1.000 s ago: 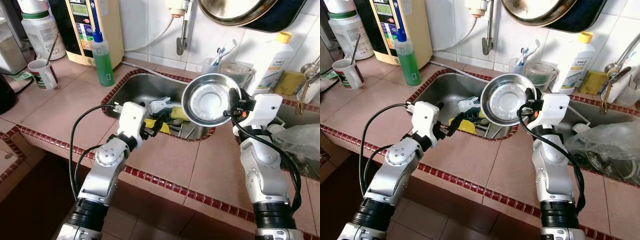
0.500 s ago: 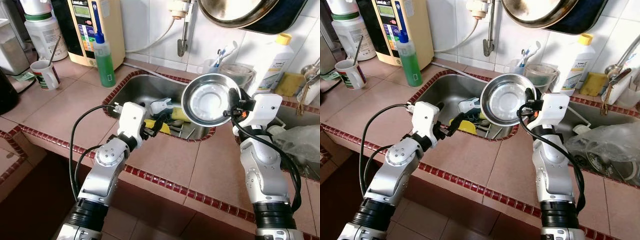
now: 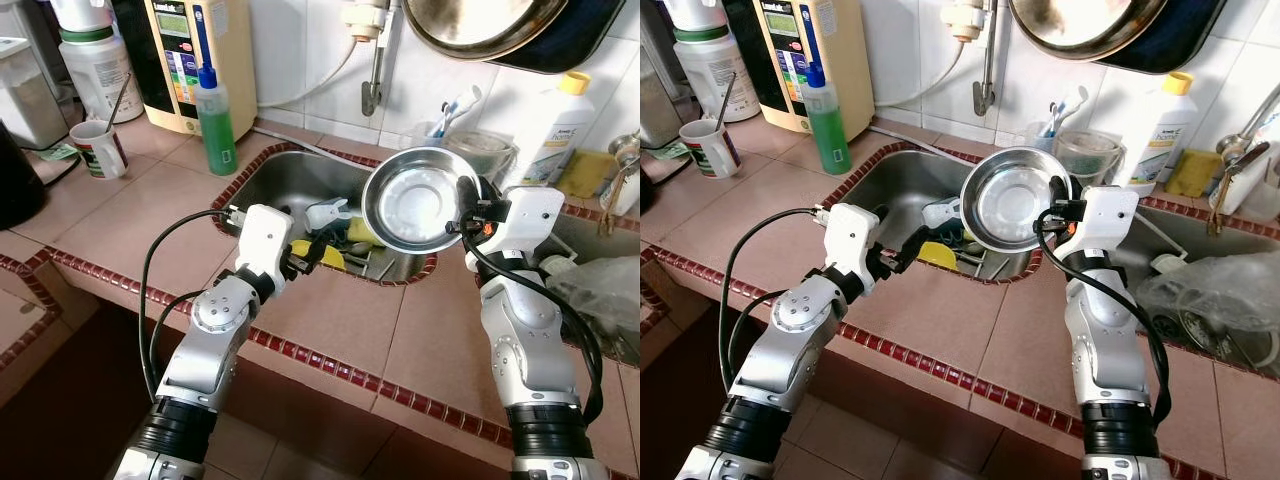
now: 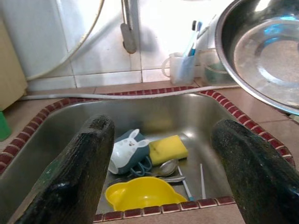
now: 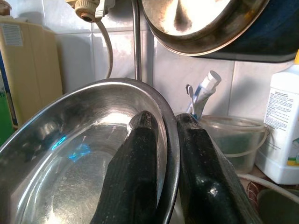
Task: Kitchen organization
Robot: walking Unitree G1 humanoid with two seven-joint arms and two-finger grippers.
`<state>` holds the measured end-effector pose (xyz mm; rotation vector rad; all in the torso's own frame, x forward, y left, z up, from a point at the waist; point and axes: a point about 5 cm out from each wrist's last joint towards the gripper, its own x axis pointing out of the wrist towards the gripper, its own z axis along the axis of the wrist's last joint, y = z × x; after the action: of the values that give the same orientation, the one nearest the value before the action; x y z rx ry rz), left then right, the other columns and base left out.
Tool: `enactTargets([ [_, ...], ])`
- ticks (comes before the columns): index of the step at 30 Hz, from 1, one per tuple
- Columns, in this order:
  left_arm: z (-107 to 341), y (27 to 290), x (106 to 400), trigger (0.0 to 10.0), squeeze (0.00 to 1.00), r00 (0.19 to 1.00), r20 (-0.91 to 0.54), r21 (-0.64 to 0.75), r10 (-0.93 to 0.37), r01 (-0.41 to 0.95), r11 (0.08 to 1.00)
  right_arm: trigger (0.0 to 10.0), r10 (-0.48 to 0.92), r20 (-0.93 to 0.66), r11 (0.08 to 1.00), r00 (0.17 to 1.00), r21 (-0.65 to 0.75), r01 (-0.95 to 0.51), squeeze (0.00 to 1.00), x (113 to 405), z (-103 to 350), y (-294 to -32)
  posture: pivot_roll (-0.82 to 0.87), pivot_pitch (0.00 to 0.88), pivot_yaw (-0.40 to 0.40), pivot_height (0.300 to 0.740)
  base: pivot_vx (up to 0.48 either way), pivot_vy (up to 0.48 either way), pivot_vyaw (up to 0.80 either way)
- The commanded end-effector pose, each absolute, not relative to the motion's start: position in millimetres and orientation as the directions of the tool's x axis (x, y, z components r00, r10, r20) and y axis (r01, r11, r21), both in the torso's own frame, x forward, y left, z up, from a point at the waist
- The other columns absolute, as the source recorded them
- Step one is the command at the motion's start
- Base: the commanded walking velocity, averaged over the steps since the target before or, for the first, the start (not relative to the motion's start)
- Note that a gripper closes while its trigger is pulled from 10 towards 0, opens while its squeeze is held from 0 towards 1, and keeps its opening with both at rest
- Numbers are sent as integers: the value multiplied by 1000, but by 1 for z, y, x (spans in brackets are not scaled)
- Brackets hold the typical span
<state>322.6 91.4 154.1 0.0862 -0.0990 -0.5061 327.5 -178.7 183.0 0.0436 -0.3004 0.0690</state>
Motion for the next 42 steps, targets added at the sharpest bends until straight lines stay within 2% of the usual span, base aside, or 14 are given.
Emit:
enactTargets([
  [1,155,91,323,10000,0,871,71,103,-485,477,873,10000,60,323,997,944,24,-71,0,328,191,-180,-4,0,-24,740,281,0,0],
  [42,155,92,322,10000,0,871,68,107,-486,478,872,10000,69,318,996,946,28,-83,0,328,189,-177,2,0,-20,740,306,0,0],
])
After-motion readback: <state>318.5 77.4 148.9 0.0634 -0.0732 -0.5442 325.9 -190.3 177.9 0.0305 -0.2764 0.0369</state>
